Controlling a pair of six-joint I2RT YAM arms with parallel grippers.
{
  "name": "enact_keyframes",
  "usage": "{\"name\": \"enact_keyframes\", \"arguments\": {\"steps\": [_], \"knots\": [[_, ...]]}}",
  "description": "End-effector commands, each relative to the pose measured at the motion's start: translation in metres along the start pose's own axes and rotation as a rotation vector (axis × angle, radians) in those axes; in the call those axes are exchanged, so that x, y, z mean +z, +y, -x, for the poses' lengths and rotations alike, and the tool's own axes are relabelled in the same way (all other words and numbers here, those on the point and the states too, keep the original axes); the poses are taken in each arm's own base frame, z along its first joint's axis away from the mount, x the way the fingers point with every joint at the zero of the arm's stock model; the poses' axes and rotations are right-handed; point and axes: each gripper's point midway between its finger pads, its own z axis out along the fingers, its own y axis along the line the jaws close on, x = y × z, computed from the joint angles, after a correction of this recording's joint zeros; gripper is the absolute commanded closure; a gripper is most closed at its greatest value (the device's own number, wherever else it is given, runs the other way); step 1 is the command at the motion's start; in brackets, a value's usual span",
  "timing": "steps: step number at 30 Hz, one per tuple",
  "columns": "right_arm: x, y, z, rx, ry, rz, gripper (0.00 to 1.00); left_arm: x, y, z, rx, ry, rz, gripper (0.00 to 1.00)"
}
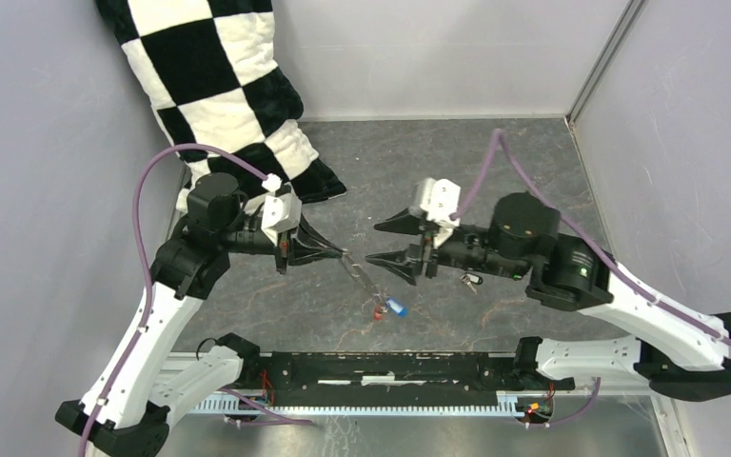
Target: Put the keys on the keyring
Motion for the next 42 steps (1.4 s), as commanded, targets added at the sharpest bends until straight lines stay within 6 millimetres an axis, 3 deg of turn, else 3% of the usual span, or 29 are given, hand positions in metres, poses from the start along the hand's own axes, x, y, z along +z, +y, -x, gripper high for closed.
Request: {"name": "enact_keyframes", "arguments": {"steps": [1,6,10,17,23,31,37,39,42], "knots": [[-0.011,-0.009,0.000,0.040,-0.048,-0.065,0.42,-0.001,-0.009,0.026,0.042,-0.090,-0.022,0.98],[-0.010,-0.013,-0.025,0.081,-0.040,-0.112,0.40,-0.006,-0.016,0.031,0.201,-0.112,-0.027,0.98],[-0.008,-0.020,-0.038,0.098,-0.035,-0.163,0.39,-0.012,-0.015,0.039,0.443,-0.125,0.011,0.98],[-0.002,-0.017,-0.038,0.113,-0.069,-0.144,0.39,-0.021,-0.018,0.037,0.778,-0.114,0.057,0.98],[0.000,-0.014,-0.035,0.114,-0.077,-0.128,0.39,-0.024,-0.027,0.030,0.830,-0.106,0.037,0.98],[0.001,-0.009,-0.033,0.117,-0.088,-0.099,0.40,-0.024,-0.034,0.031,0.763,-0.111,0.012,0.98],[0.000,-0.013,-0.031,0.123,-0.091,-0.121,0.40,-0.019,-0.031,0.029,0.436,-0.085,-0.014,0.98],[0.002,-0.016,-0.036,0.126,-0.072,-0.137,0.41,-0.016,-0.029,0.016,0.308,-0.044,-0.024,0.98],[0.003,-0.027,-0.059,0.137,0.000,-0.214,0.40,-0.012,-0.020,-0.023,0.165,0.056,-0.008,0.98]]}}
